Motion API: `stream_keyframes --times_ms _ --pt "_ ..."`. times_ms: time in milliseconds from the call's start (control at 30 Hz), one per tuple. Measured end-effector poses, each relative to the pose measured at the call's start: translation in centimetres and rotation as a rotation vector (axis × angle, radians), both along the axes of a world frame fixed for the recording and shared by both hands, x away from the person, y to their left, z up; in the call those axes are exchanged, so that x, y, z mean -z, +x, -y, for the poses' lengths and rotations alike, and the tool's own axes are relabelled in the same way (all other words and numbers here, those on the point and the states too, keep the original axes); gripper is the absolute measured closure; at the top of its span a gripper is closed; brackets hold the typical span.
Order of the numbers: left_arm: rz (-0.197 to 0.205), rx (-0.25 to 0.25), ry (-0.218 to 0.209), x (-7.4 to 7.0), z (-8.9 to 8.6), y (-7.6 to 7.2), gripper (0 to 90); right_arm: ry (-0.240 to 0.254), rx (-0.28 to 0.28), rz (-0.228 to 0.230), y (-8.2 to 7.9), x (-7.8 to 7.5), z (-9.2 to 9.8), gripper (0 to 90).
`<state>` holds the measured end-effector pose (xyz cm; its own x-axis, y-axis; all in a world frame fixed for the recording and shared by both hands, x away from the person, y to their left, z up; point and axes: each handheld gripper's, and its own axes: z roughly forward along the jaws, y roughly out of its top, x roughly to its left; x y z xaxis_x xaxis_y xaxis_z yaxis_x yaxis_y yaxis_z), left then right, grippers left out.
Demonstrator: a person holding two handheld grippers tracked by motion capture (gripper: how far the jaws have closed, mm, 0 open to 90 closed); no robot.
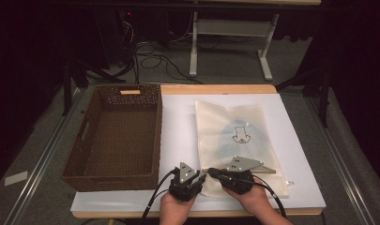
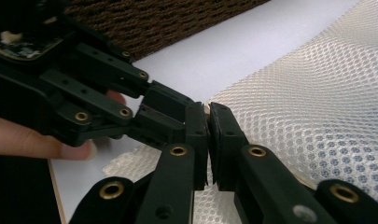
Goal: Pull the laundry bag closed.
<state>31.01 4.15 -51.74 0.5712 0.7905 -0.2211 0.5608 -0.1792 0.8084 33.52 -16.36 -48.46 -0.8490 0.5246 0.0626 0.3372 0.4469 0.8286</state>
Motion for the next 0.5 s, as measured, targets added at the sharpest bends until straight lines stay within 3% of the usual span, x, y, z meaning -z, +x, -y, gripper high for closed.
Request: stream_keyframes --times_ms 133,200,300,500 --pt "-0.053 0.023 -0.068 0.37 -0.37 0.95 63.9 -0.007 0.005 0.009 -0.30 -0.03 0.15 88.0" --pt "-0.061 0.044 -0.076 0.38 -0.32 1.00 72.2 -0.010 0.002 0.009 -0.25 0.14 0.39 88.0" --pt "-0.039 0.052 -0.051 0.18 -0.08 0.72 81.5 -0.018 0.007 -0.003 -0.34 0.38 0.56 88.0" --pt "0.005 0.038 -0.038 -0.29 -0.09 0.26 83.7 -0.016 0.005 -0.010 -0.36 0.74 0.76 87.2"
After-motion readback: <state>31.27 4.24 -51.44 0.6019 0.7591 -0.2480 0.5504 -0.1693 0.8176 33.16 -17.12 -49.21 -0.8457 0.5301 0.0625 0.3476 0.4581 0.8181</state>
